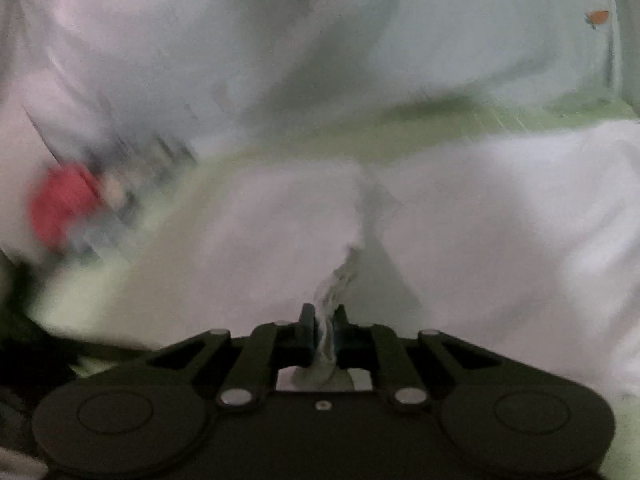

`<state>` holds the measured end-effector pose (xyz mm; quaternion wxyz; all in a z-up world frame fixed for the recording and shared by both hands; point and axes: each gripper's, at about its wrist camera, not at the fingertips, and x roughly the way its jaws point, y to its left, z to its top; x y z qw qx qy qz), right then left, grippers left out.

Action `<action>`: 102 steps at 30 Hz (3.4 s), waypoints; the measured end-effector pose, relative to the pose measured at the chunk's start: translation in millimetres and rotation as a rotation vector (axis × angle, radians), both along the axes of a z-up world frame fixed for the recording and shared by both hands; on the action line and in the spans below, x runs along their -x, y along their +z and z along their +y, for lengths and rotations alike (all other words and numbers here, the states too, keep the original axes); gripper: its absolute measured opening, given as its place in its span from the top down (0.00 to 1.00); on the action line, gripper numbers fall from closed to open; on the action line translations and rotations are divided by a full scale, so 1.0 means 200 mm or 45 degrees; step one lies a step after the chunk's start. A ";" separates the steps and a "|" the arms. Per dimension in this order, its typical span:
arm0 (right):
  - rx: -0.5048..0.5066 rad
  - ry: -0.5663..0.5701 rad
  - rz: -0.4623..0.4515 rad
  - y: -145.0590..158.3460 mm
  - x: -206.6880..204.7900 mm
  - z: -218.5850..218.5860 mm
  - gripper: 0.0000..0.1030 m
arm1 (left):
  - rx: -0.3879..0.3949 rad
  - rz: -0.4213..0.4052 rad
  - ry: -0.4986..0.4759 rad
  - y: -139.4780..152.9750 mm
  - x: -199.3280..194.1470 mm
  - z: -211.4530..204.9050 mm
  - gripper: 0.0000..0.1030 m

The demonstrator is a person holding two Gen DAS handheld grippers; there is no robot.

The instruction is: Fold clothes

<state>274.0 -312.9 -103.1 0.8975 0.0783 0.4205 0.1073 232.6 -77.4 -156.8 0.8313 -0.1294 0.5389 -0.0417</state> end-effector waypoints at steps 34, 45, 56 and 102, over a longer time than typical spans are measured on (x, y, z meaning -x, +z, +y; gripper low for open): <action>-0.743 -1.345 -0.162 -0.30 0.01 -1.68 0.13 | -0.312 -0.006 0.330 -0.01 -0.33 -0.15 0.00; -0.734 -1.352 -0.263 -0.33 -0.43 -2.01 0.26 | -0.327 -0.043 0.415 -0.03 -0.36 -0.16 0.00; -0.406 -1.102 -0.457 0.00 -0.47 -1.80 0.92 | -0.331 -0.060 0.426 -0.04 -0.36 -0.16 0.00; -0.111 0.174 -0.171 0.01 -0.51 -0.42 0.22 | -0.331 -0.106 0.378 -0.04 -0.33 -0.16 0.00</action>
